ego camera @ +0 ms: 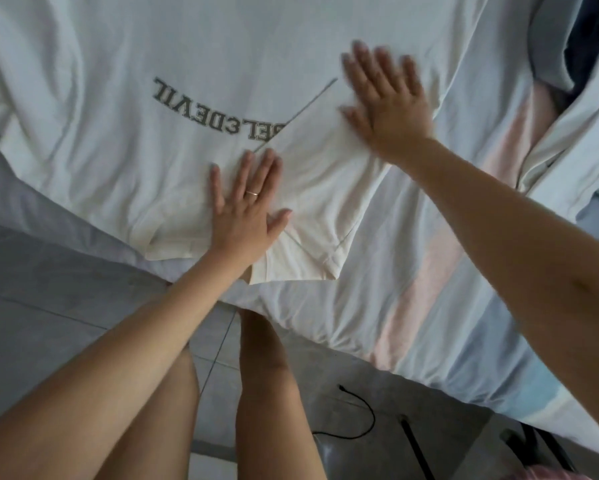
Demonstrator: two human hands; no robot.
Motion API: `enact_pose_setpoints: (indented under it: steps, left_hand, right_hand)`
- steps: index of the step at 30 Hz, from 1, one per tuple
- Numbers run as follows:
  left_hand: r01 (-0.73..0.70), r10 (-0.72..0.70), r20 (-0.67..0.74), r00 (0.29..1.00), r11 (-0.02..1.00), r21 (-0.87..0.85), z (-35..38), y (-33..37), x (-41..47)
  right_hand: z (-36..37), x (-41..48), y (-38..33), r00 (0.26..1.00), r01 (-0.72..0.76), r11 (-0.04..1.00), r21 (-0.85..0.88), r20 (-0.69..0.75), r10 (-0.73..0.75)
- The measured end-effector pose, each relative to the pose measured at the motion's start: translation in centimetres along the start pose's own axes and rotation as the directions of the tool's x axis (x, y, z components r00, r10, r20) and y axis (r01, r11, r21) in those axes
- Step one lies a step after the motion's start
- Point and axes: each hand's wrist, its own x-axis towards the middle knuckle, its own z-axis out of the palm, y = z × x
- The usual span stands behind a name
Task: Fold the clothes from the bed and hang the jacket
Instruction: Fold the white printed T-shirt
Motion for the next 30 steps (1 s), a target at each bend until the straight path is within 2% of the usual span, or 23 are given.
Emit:
enact_pose_setpoints:
  steps: [2, 3, 4, 5, 7, 8, 9, 10, 13, 15, 16, 17, 19, 20, 21, 22, 25, 26, 28, 29, 30]
  left_hand:
    - [-0.007, 0.008, -0.011, 1.000, 1.000, 0.027, -0.3, -0.5, -0.1]
    - [0.004, -0.004, -0.033, 0.999, 1.000, 0.016, -0.6, -0.1, 0.0]
    - [-0.001, 0.002, -0.064, 0.998, 1.000, 0.006, -1.1, 0.2, 0.5]
    - [-0.037, 0.037, -0.088, 0.995, 0.999, 0.007, -1.5, 0.7, 1.0]
    - [-0.203, 0.206, -0.137, 0.969, 0.979, 0.035, -2.2, 1.2, 2.7]
    - [-0.291, 0.296, -0.151, 0.943, 0.955, 0.057, -2.2, 1.2, 3.9]
    - [-0.343, 0.352, -0.151, 0.924, 0.936, 0.085, -2.3, 1.2, 5.0]
    - [-0.372, 0.385, -0.135, 0.913, 0.921, 0.114, -2.3, 0.8, 6.3]
    - [-0.370, 0.393, -0.134, 0.910, 0.914, 0.165, -2.2, -0.4, 9.6]
    - [-0.334, 0.354, -0.151, 0.923, 0.932, 0.141, -2.7, -0.4, 10.8]
    - [-0.334, 0.352, -0.163, 0.922, 0.934, 0.126, -3.0, 0.0, 11.1]
    - [-0.367, 0.385, -0.171, 0.907, 0.921, 0.127, -3.1, 0.3, 11.2]
    - [-0.494, 0.528, -0.119, 0.841, 0.838, 0.232, -3.4, 0.0, 11.2]
    - [-0.536, 0.577, -0.068, 0.814, 0.791, 0.296, -3.4, -0.4, 11.3]
    - [-0.561, 0.605, -0.039, 0.795, 0.759, 0.331, -3.6, -1.4, 11.6]
    - [-0.569, 0.604, -0.007, 0.797, 0.755, 0.326, -3.8, -2.3, 11.7]
    - [-0.567, 0.582, 0.033, 0.813, 0.777, 0.273, -4.6, -5.0, 11.1]
    - [-0.573, 0.574, 0.082, 0.815, 0.776, 0.265, -5.0, -6.0, 10.5]
    - [-0.579, 0.573, 0.094, 0.814, 0.787, 0.214, -5.8, -8.3, 9.2]
    - [-0.568, 0.565, 0.063, 0.822, 0.809, 0.153, -6.7, -10.4, 8.6]
    - [-0.524, 0.524, 0.031, 0.851, 0.847, 0.090, -7.8, -12.2, 7.9]
  right_hand:
    - [-1.1, 0.5, 0.9, 0.945, -0.324, 0.940, 0.107, -0.009, 0.327]
    - [-1.5, 0.2, 0.0, 0.914, -0.394, 0.911, 0.119, -0.054, 0.402]
    - [-1.8, -0.2, -1.5, 0.904, -0.396, 0.909, 0.132, -0.119, 0.411]
    - [-1.9, -1.2, -3.4, 0.920, -0.334, 0.931, 0.148, -0.163, 0.356]
    - [-0.7, -3.6, -6.8, 0.974, -0.106, 0.987, 0.123, -0.186, 0.128]
    - [0.3, -4.7, -7.5, 0.983, -0.065, 0.992, 0.109, -0.165, 0.082]
    - [1.1, -5.6, -7.2, 0.986, -0.104, 0.988, 0.116, -0.115, 0.117]
    - [1.9, -6.3, -6.5, 0.972, -0.208, 0.966, 0.151, -0.075, 0.222]
    - [2.9, -6.6, -4.6, 0.822, -0.557, 0.800, 0.221, 0.010, 0.570]
    - [2.1, -5.8, -5.8, 0.722, -0.660, 0.699, 0.275, -0.023, 0.691]
    - [1.6, -5.3, -7.0, 0.701, -0.662, 0.678, 0.319, -0.057, 0.711]
    - [1.2, -5.3, -8.4, 0.711, -0.634, 0.686, 0.358, -0.079, 0.698]
    - [1.7, -6.6, -11.8, 0.793, -0.538, 0.752, 0.381, -0.074, 0.605]
    - [2.5, -8.0, -13.3, 0.811, -0.535, 0.752, 0.385, -0.015, 0.585]
    - [3.3, -9.8, -14.8, 0.790, -0.584, 0.710, 0.394, 0.076, 0.609]
    - [3.8, -11.6, -16.3, 0.732, -0.662, 0.636, 0.396, 0.162, 0.662]
    - [3.6, -14.3, -20.6, 0.491, -0.866, 0.383, 0.322, 0.398, 0.775]
    - [3.2, -14.4, -21.8, 0.416, -0.904, 0.310, 0.296, 0.436, 0.798]
    - [2.1, -13.9, -23.6, 0.272, -0.950, 0.164, 0.264, 0.448, 0.852]
    - [1.1, -12.9, -24.9, 0.236, -0.952, 0.114, 0.286, 0.439, 0.867]
    - [0.5, -12.4, -25.8, 0.265, -0.935, 0.132, 0.329, 0.401, 0.877]
